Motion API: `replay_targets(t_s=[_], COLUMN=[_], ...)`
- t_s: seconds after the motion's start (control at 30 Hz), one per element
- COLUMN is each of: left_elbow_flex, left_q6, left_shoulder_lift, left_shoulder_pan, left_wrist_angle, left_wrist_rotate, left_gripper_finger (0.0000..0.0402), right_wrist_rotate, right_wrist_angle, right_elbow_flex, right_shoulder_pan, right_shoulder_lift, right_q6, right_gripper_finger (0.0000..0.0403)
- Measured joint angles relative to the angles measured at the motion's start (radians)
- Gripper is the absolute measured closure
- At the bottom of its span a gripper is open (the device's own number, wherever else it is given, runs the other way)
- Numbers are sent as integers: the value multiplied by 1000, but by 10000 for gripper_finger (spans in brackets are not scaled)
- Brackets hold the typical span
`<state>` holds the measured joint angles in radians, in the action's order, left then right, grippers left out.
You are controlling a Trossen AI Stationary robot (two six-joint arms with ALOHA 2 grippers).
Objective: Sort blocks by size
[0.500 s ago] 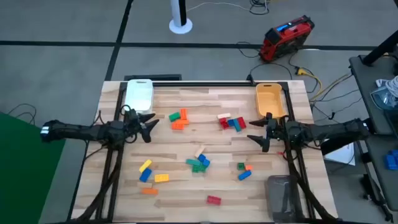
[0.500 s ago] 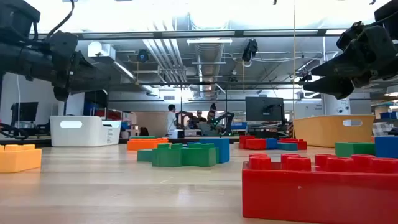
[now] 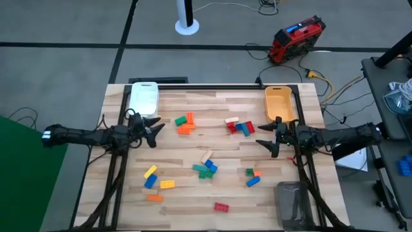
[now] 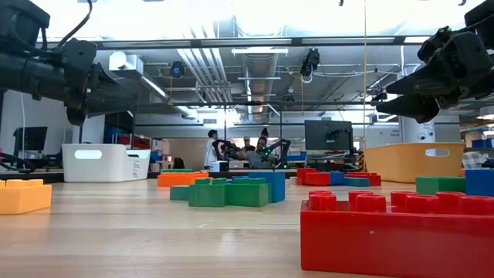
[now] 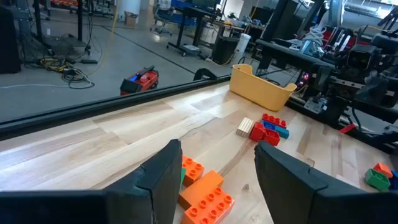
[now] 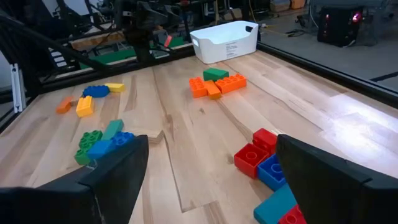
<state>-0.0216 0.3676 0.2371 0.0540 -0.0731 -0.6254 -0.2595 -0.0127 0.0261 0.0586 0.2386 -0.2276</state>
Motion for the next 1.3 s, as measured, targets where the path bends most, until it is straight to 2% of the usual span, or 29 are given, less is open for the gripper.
replay_targets(t_s=[0.8, 1.0, 1.17, 1.3], left_elbow_flex=[0, 0, 0, 0], left_q6=[0, 0, 0, 0], left_shoulder_lift=[0, 0, 0, 0], left_shoulder_pan=[0, 0, 0, 0], left_wrist_angle=[0, 0, 0, 0], left_wrist_rotate=[0, 0, 0, 0], left_gripper_finger=[221, 221, 221, 221], right_wrist_rotate=[0, -3, -3, -3], right_wrist_angle=[0, -30, -31, -33], right_elbow_flex=[0, -1, -1, -1], right_shoulder_pan=[0, 0, 0, 0], right_shoulder_lift=[0, 0, 0, 0], right_q6=[5, 268, 360, 329], right_gripper_finger=[60, 60, 60, 60])
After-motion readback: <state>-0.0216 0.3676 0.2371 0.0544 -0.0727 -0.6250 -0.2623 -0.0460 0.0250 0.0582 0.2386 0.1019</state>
